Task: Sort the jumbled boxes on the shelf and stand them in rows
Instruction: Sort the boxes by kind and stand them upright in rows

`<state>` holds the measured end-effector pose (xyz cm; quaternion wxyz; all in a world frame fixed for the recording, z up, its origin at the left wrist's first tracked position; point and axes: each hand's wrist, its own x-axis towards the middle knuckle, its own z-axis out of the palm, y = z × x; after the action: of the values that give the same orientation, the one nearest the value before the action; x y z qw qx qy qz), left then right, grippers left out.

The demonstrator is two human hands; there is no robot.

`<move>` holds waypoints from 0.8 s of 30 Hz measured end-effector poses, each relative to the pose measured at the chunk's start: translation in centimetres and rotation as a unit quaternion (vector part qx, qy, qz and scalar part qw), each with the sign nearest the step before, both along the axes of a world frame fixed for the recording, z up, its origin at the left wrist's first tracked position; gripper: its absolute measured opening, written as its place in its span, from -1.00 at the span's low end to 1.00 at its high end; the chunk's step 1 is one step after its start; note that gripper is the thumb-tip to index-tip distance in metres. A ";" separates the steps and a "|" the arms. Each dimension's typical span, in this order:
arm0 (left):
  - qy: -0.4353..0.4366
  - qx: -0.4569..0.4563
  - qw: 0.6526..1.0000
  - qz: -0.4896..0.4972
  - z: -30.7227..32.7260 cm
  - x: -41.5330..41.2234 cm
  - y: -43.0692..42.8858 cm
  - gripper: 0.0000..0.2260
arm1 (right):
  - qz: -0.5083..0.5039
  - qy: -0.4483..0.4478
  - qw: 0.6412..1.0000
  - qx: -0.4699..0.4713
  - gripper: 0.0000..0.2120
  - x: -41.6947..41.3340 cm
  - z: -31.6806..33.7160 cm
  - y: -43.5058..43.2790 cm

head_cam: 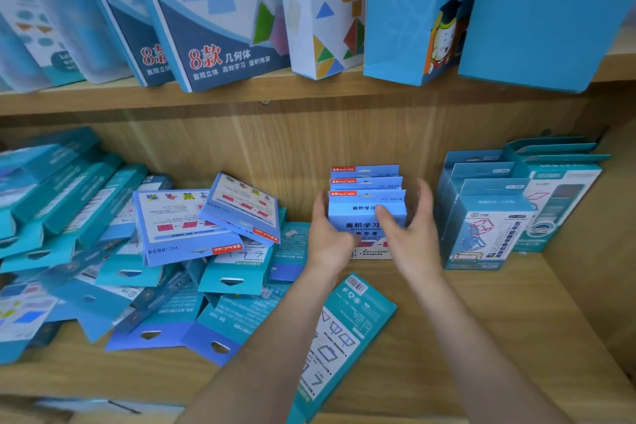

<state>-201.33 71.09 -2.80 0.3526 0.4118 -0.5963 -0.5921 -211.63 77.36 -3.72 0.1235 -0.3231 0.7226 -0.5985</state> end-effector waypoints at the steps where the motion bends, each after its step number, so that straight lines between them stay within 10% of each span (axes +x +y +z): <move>1: -0.027 -0.032 0.999 0.006 0.4 0.2 0.1 -0.18 | -0.012 0.081 0.997 0.008 -0.30 0.0 0.3 0.4; 6: -0.164 -0.266 0.950 0.015 4.1 3.7 2.4 -0.25 | 0.012 0.323 0.945 0.047 -0.43 1.3 1.5 1.6; 10: -0.290 -0.484 0.825 0.026 7.0 9.9 1.4 -0.51 | 0.094 0.346 0.933 0.036 -0.47 4.7 2.5 1.8; 17: -0.340 -0.512 0.785 0.072 7.6 19.1 -0.6 -0.64 | 0.387 0.307 0.843 0.213 -0.24 8.3 2.2 3.1; 20: -0.305 -0.520 0.797 -0.046 4.4 20.7 2.5 -0.76 | 0.455 0.364 0.744 0.326 0.04 8.4 0.9 4.5; 24: -0.398 -0.474 0.771 -0.152 -2.2 22.3 3.7 -0.63 | 0.431 0.424 0.718 0.345 0.17 8.9 0.1 5.2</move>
<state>-178.99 74.78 -5.00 0.1394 0.2951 -0.9431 -0.0634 -202.73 82.54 -3.63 0.1516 -0.7542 0.6389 0.0100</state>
